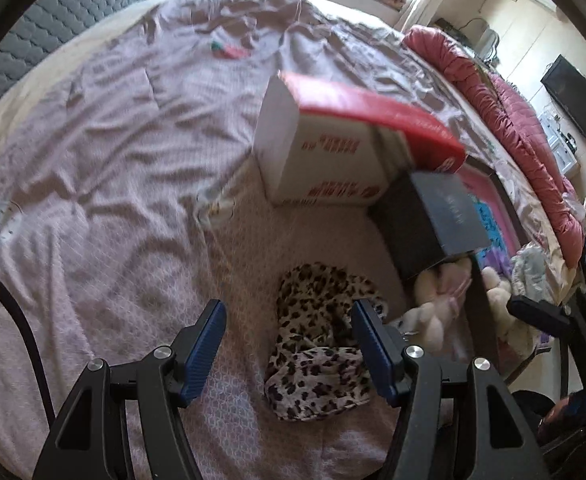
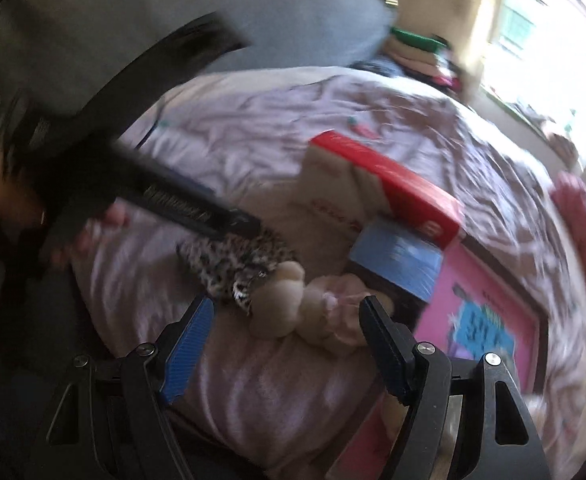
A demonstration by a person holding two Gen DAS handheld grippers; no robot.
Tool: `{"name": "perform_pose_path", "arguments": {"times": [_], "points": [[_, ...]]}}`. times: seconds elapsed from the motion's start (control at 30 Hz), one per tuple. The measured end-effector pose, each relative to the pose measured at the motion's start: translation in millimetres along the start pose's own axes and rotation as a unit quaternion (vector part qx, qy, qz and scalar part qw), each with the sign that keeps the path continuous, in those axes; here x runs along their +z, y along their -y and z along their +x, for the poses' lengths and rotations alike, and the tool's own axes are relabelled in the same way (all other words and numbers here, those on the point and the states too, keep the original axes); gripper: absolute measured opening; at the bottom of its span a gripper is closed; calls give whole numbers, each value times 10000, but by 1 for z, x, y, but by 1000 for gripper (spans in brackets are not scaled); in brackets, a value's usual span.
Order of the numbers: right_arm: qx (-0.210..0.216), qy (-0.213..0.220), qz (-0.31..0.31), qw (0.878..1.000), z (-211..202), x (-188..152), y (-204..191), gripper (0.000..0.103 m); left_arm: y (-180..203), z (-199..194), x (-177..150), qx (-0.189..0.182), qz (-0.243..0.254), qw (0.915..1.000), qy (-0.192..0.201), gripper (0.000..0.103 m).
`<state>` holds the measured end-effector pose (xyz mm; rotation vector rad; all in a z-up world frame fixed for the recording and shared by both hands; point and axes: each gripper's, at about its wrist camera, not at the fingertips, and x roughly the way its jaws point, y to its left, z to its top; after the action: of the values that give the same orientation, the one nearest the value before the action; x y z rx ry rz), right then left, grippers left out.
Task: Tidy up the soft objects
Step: 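Grasp the leopard-print cloth with the left tool while the right tool grasps the tiara bunny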
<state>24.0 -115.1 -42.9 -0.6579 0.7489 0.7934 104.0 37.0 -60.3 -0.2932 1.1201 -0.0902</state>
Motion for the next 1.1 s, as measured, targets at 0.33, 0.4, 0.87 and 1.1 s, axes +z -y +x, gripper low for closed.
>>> {"name": "perform_pose_path", "arguments": {"times": [0.33,0.4,0.87,1.1], "points": [[-196,-249,-2057,9781,47,-7,-32,76,6,22,-1,70,153,9995,-265,64],[-401,-364,-2288,9720,59,-10,-36,76,6,23,1,87,177,9995,-264,64],[-224,209,-1128,9931,47,-5,9,44,21,43,2,-721,297,9960,-432,9],[274,1074,209,9936,9,3,55,43,16,-1,9,-984,103,9947,279,8]]}}
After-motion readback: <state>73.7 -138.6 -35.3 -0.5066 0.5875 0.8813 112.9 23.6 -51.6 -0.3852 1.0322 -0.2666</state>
